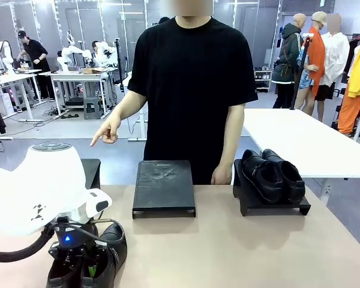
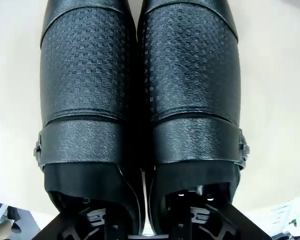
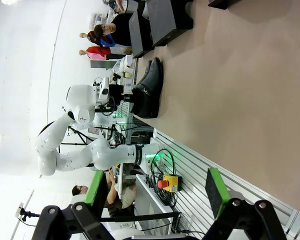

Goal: Place the shoes on the stand as instructed by the person.
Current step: Pick up another pair of Shoes and place it on the Shoes Stand indicated by the person.

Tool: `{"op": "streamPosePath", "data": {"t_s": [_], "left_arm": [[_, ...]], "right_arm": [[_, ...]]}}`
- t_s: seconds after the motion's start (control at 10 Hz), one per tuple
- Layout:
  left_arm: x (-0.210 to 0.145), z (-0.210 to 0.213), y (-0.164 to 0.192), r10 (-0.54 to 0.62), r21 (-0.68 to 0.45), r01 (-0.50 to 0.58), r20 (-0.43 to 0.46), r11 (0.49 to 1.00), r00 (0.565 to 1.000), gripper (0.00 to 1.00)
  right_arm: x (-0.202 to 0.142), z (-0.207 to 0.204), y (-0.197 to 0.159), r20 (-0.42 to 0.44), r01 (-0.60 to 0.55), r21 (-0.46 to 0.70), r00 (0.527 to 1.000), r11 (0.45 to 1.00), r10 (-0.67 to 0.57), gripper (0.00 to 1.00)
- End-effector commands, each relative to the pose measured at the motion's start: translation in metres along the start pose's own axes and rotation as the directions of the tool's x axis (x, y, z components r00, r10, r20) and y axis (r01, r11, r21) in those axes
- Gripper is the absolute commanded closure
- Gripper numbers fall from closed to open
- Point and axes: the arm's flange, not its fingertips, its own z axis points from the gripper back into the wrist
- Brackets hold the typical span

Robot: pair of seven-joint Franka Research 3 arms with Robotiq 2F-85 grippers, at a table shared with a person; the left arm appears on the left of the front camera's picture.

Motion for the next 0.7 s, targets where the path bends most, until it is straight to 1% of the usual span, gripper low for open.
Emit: {"op": "streamPosePath", "data": {"t_s": [0.0, 0.2, 0.4, 0.5, 0.6], "left_arm": [[-0.032, -0.009, 0.012, 0.029, 0.019, -0.030, 0.054, 0.999, 0.998, 1.00], [-0.031, -0.006, 0.013, 0.034, 0.034, -0.036, 0.057, 0.999, 0.998, 1.00], [-0.027, 0.011, 0.016, 0.038, 0.012, -0.039, 0.076, 0.999, 0.996, 1.00], [-0.024, 0.037, 0.020, 0.043, -0.005, -0.042, 0.118, 0.999, 0.992, 1.00], [-0.022, 0.058, 0.024, 0.052, -0.015, -0.050, 0.128, 0.999, 0.990, 1.00]], "right_arm": [[-0.002, 0.002, 0.001, -0.008, -0.023, 0.001, 1.000, 1.000, 0.023, 0.00], [-0.002, 0.002, 0.001, -0.008, -0.023, 0.001, 1.000, 1.000, 0.023, 0.00], [-0.002, 0.002, 0.001, -0.008, -0.023, 0.001, 1.000, 1.000, 0.023, 0.00], [-0.002, 0.002, 0.001, -0.008, -0.023, 0.001, 1.000, 1.000, 0.023, 0.00], [-0.002, 0.002, 0.001, -0.008, -0.023, 0.001, 1.000, 1.000, 0.023, 0.00]]}}
